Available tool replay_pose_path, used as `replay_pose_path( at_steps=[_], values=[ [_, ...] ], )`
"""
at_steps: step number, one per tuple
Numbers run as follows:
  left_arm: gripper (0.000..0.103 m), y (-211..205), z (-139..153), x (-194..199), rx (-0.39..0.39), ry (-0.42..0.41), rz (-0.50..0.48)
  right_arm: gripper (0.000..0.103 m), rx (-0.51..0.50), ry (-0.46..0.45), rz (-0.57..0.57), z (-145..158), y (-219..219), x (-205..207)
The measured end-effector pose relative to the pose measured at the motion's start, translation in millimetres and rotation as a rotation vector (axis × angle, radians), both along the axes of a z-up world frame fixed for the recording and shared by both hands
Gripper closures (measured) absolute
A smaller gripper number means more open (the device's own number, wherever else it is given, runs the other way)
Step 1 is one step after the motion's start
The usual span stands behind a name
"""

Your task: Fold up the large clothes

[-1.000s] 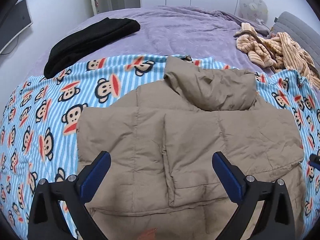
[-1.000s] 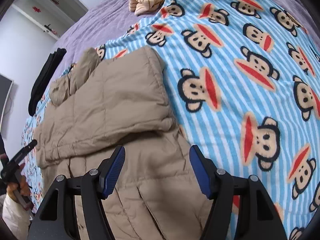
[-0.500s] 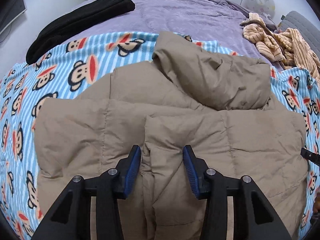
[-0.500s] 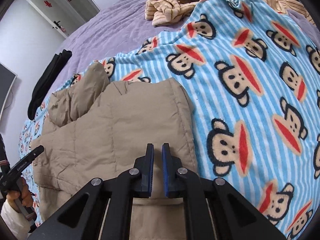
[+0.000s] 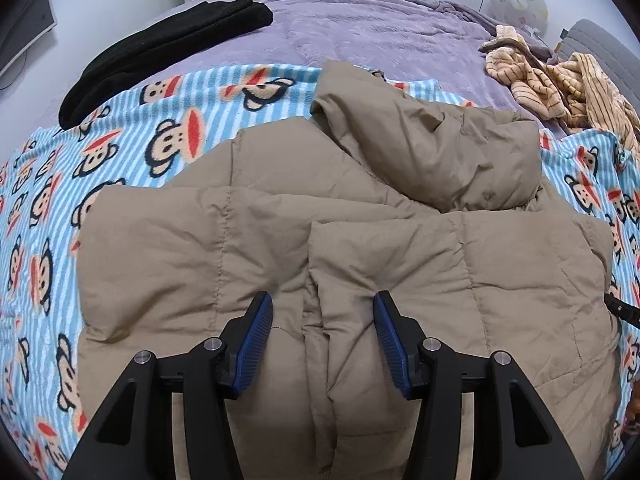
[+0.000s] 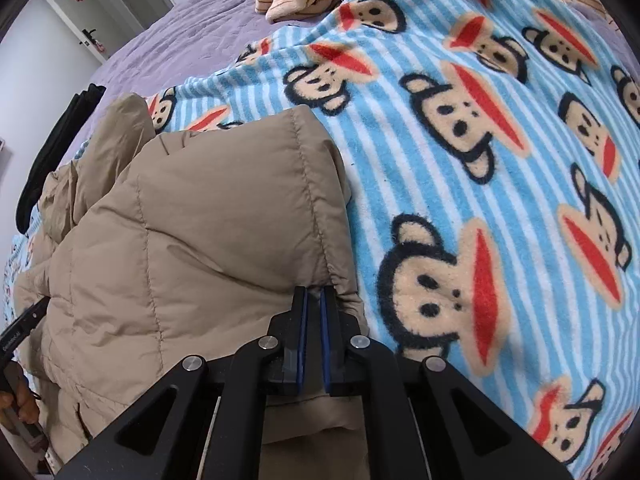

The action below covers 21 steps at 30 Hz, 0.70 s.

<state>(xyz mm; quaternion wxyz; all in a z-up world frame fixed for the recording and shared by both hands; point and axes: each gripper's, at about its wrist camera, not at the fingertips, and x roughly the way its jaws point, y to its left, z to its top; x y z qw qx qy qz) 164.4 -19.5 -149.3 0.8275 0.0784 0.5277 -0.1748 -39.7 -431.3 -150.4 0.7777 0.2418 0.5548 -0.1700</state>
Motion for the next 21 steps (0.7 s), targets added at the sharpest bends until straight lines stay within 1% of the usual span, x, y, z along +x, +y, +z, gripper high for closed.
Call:
replay_pose_path(
  at_steps=[1, 5, 9, 13, 18, 21],
  values=[
    [0.049, 4, 4, -3, 0.002, -0.001, 0.007, 0.094, -0.002, -0.002, 0.003, 5, 0, -2],
    [0.049, 21, 17, -19, -0.002, -0.003, 0.017, 0.094, -0.014, -0.017, 0.006, 25, 5, -20],
    [0.049, 32, 20, -36, 0.016, 0.017, 0.018, 0.093, 0.005, -0.034, -0.017, 42, 11, -43],
    [0.049, 38, 18, -52, 0.025, 0.059, 0.015, 0.093, 0.042, -0.018, -0.04, 47, 18, -65],
    [0.049, 32, 15, -69, 0.036, 0.072, -0.017, 0.093, 0.083, 0.005, -0.068, 46, 31, -92],
    [0.049, 29, 14, -80, 0.038, 0.094, -0.035, 0.093, 0.093, 0.016, -0.073, 47, 38, -104]
  ],
)
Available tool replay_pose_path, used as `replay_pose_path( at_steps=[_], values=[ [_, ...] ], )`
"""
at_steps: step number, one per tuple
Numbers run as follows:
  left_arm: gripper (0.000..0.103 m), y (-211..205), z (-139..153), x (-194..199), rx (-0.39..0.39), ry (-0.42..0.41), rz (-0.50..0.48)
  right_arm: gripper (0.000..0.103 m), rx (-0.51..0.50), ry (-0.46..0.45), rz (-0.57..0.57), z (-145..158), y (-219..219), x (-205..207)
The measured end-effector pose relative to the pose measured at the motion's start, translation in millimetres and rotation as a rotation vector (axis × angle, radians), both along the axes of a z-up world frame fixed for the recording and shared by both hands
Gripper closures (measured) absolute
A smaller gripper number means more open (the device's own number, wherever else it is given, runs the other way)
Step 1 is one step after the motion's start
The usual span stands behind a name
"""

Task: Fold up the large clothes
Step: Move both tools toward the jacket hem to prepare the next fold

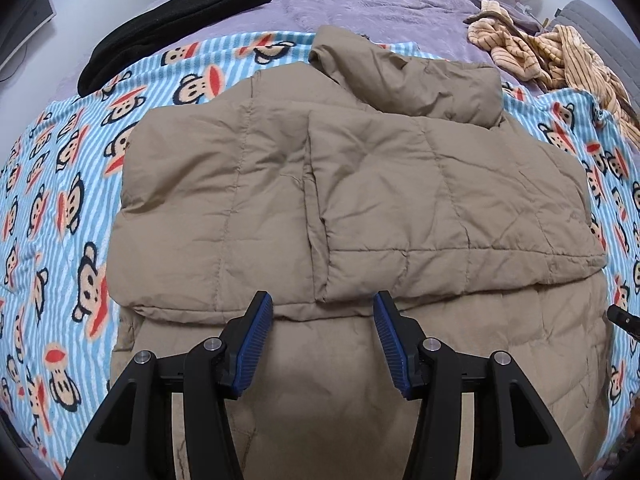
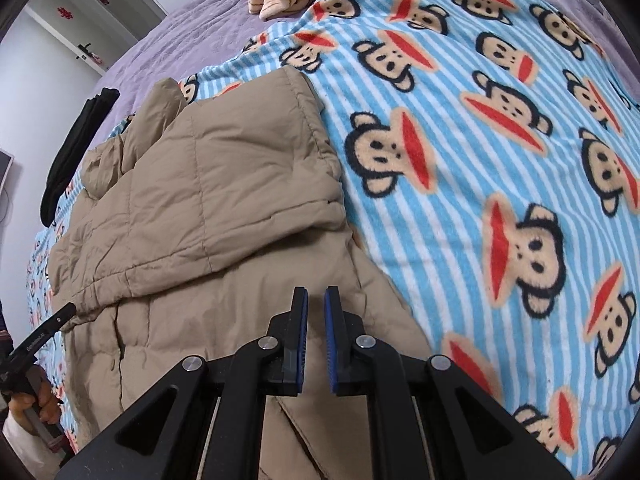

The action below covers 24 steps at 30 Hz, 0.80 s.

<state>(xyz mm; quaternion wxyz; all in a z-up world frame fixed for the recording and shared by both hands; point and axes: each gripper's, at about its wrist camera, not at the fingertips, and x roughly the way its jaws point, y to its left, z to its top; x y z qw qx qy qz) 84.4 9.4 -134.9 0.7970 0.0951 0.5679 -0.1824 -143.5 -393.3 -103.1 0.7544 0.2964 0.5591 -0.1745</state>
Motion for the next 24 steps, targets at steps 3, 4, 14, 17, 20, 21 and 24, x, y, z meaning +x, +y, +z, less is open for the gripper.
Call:
replay_pose_path(
  at_steps=[3, 4, 14, 17, 20, 21, 24],
  values=[
    [0.049, -3, 1, -12, 0.002, 0.028, -0.014, 0.093, 0.022, 0.009, -0.002, 1, 7, -11],
    [0.049, -4, 3, -17, 0.006, 0.028, -0.017, 0.093, 0.023, 0.012, 0.002, 2, 10, -13],
    [0.01, 1, 33, -72, 0.032, -0.029, 0.057, 0.087, 0.095, 0.022, 0.05, 18, 16, -39],
    [0.009, 11, 42, -87, 0.03, -0.017, 0.104, 0.051, 0.11, 0.024, 0.07, 24, 18, -46],
    [0.009, 22, 46, -104, 0.035, -0.003, 0.138, 0.046, 0.127, 0.022, 0.091, 30, 19, -52],
    [0.009, 25, 47, -110, 0.042, 0.003, 0.146, 0.046, 0.137, 0.026, 0.096, 31, 20, -54],
    [0.009, 36, 49, -126, 0.06, 0.025, 0.168, 0.043, 0.153, 0.037, 0.107, 36, 23, -62]
  ],
)
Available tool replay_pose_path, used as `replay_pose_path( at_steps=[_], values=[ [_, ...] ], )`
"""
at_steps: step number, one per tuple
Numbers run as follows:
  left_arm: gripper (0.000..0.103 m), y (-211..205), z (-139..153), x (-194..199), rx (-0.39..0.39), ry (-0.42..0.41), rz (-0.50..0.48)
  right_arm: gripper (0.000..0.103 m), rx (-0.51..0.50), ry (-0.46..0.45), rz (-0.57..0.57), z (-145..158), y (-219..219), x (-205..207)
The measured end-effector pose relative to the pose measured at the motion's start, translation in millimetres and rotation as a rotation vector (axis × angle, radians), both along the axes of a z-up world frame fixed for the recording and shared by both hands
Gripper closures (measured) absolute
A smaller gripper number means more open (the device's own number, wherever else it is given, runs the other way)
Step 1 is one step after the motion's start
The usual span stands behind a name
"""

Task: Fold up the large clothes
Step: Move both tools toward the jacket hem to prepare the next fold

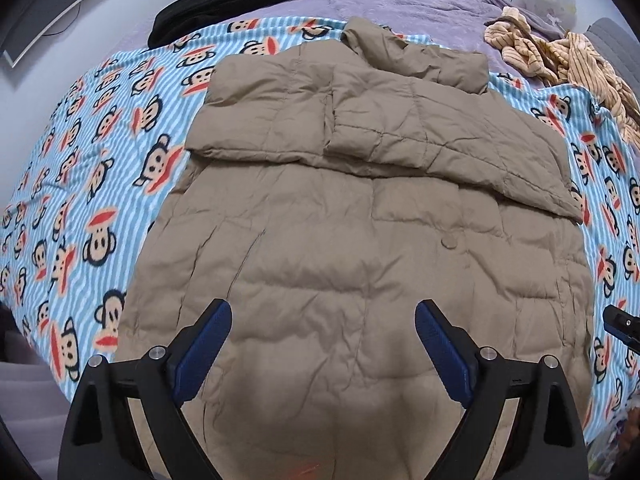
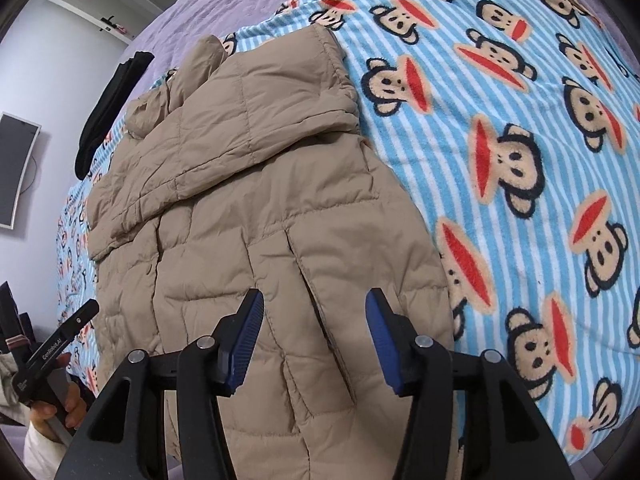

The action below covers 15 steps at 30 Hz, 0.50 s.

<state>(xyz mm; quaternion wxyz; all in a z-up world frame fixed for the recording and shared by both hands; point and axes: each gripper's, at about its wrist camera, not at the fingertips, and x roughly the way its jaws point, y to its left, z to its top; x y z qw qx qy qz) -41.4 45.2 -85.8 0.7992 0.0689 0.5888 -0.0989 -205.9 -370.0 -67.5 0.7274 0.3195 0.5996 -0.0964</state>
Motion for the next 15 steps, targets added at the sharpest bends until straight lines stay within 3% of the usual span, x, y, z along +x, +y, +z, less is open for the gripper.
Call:
replay_pose_path(
  at_steps=[2, 4, 15],
  values=[
    [0.009, 7, 1, -9, 0.009, 0.008, 0.014, 0.031, 0.006, 0.005, 0.004, 3, 3, -5],
    [0.009, 14, 0, -16, 0.016, 0.016, 0.02, 0.025, -0.001, 0.011, 0.003, 6, 8, -11],
    [0.009, 59, -4, -43, 0.015, 0.065, -0.067, 0.011, 0.021, 0.071, -0.084, 7, 48, -51]
  ],
)
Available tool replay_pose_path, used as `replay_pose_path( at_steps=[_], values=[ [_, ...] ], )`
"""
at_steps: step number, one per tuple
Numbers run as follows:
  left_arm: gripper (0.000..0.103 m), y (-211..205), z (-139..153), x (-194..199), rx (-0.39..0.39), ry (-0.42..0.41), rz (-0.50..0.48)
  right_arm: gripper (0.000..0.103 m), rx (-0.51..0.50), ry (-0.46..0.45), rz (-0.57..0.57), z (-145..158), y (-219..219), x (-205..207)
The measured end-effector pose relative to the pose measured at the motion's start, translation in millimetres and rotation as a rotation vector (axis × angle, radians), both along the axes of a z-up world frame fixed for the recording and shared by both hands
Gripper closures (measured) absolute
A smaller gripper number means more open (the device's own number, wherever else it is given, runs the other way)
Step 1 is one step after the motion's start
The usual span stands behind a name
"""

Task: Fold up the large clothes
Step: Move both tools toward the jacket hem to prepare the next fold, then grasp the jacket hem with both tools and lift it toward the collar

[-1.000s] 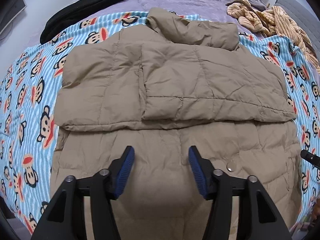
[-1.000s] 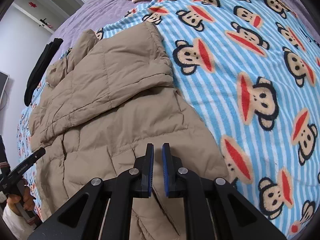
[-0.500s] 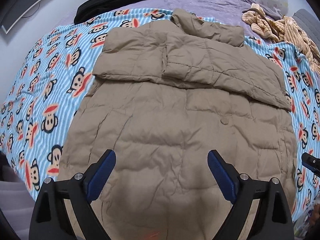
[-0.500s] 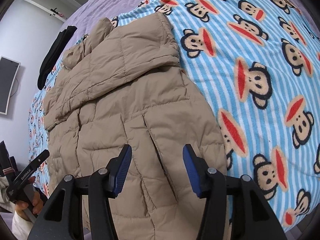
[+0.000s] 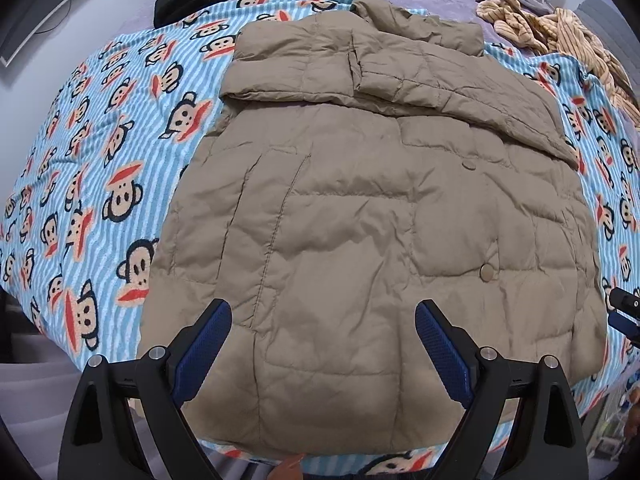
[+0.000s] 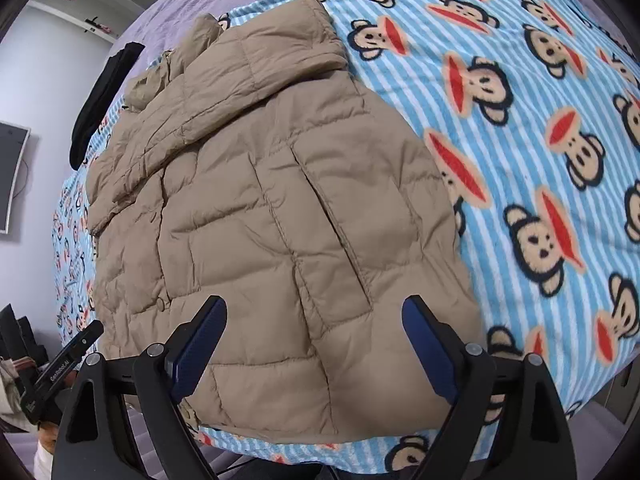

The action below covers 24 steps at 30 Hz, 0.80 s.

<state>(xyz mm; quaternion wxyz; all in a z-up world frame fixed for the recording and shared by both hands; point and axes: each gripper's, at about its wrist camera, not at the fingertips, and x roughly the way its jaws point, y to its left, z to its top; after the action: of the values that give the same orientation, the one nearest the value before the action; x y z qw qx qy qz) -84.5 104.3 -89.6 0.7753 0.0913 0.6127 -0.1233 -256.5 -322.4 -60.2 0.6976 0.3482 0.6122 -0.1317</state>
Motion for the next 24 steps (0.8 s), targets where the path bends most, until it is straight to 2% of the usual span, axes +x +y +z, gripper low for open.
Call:
replay_pose_path(
  at_steps=[12, 15, 20, 24],
  values=[
    [0.009, 63, -22, -23, -0.023, 0.104, 0.043, 0.01, 0.082, 0.047, -0.21, -11, 13, -59],
    [0.009, 85, -28, -25, -0.091, 0.153, 0.075, 0.01, 0.098, 0.057, -0.254, -13, 10, -73],
    [0.009, 121, -34, -28, -0.263, 0.245, 0.171, 0.01, 0.209, 0.053, -0.373, -28, 0, -97],
    [0.009, 139, -38, -36, -0.333, 0.297, 0.191, 0.01, 0.275, 0.036, -0.451, -40, -1, -108]
  ],
)
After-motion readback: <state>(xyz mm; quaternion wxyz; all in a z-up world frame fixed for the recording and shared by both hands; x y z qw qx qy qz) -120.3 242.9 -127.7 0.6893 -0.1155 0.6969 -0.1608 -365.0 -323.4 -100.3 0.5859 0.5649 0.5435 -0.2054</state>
